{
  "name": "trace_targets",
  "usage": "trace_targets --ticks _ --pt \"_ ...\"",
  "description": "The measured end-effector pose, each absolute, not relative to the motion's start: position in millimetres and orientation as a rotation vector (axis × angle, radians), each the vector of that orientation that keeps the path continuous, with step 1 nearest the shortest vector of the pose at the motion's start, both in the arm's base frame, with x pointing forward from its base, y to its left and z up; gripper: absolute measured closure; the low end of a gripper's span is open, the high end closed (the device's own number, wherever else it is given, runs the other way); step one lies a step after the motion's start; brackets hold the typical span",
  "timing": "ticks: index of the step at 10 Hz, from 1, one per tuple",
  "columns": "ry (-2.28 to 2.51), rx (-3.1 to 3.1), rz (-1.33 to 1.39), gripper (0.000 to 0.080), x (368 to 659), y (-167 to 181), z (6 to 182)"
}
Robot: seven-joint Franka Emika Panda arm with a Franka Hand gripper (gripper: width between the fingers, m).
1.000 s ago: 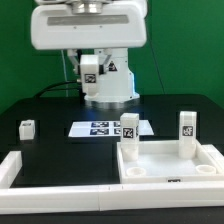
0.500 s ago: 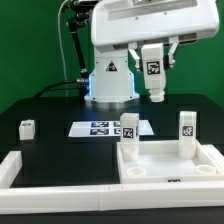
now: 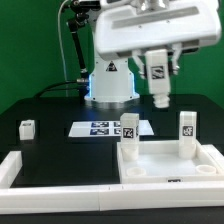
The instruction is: Assemble square table
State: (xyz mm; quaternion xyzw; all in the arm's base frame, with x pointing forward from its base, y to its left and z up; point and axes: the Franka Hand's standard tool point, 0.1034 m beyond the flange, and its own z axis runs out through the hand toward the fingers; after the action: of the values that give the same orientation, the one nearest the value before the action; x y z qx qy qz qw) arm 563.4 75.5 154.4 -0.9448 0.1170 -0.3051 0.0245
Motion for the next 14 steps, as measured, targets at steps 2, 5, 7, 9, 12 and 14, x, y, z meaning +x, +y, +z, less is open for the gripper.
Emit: trace_targets --ticks 2,5,7,9,12,14 --pt "0.221 -2.995 -0.966 0.0512 575.6 111.8 129.0" --pt "0.194 -3.018 -0.983 0.0512 576.1 110.5 130.1" --pt "0.18 -3.022 -0.99 0.0512 576.8 108.5 130.3" --pt "0.167 -3.035 -1.018 0.0512 588.0 88.3 123.0" --pt "0.177 -3.042 -1.022 0.0512 609.1 80.9 113.4" --pt "0.143 -3.047 -1.001 0.0512 609.2 97.7 95.4"
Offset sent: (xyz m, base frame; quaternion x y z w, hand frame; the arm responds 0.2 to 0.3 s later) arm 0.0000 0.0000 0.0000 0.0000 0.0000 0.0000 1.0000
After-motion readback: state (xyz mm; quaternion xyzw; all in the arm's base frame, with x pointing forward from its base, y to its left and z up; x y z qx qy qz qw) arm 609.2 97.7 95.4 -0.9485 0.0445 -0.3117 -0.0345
